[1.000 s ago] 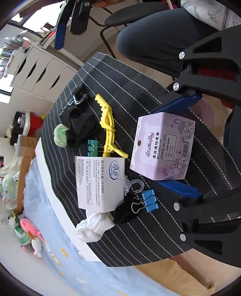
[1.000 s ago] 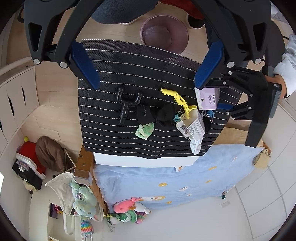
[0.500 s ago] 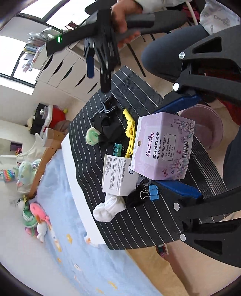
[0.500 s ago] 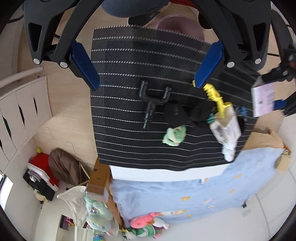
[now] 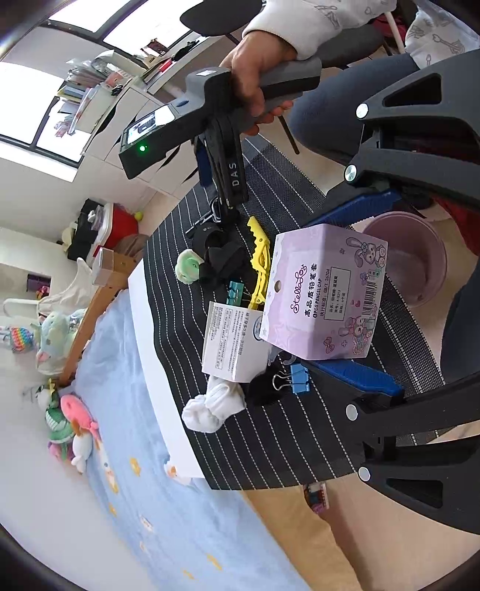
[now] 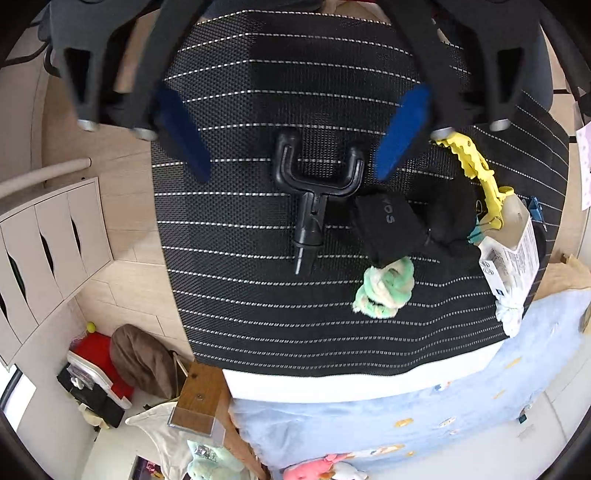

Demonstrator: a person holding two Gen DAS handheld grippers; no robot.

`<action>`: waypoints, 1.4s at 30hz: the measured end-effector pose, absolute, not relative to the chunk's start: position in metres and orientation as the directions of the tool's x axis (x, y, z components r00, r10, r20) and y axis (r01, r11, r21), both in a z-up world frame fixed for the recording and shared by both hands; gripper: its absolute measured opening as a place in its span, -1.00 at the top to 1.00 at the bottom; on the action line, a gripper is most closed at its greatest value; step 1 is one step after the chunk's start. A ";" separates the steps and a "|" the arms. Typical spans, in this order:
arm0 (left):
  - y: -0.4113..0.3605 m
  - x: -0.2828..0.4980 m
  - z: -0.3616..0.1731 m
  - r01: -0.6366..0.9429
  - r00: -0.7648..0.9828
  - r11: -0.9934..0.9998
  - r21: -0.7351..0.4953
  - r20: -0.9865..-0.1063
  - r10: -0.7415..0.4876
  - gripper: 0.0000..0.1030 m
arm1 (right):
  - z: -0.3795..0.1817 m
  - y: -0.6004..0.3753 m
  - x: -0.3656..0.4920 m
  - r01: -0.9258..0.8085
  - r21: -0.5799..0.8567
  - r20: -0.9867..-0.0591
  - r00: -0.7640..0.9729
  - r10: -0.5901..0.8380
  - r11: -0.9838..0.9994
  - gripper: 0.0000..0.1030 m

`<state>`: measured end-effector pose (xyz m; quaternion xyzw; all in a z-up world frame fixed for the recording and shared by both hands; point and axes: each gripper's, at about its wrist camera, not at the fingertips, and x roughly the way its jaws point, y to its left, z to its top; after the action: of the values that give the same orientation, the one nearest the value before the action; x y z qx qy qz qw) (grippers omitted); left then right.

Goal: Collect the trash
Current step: 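Lift the lilac box with the left tool while the right tool grasps the black U-shaped stand, then carry the black stand over the pink bin and open the right tool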

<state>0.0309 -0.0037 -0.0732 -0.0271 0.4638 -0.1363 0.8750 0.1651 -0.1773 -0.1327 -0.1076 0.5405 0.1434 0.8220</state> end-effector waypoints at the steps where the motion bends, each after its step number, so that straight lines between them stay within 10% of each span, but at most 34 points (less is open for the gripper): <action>1: -0.003 0.031 -0.074 0.210 0.534 0.962 -0.176 -0.804 -0.264 -0.25 | -0.134 -0.176 0.165 -0.355 -0.020 -0.921 0.370 0.121 0.935 -0.54; 11: 0.000 0.028 -0.076 0.208 0.536 0.960 -0.187 -0.799 -0.272 -0.25 | -0.133 -0.172 0.163 -0.365 -0.027 -0.917 0.380 0.122 0.931 -0.01; 42: -0.024 0.004 -0.045 0.189 0.604 0.968 -0.163 -0.758 -0.245 -0.25 | -0.039 -0.204 0.073 -0.549 0.054 -0.804 0.472 0.362 0.834 0.01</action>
<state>0.0038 -0.0242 -0.0452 -0.0332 0.4281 -0.1213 0.8949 0.0733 -0.2040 -0.0394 -0.1063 0.4387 0.2675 0.8513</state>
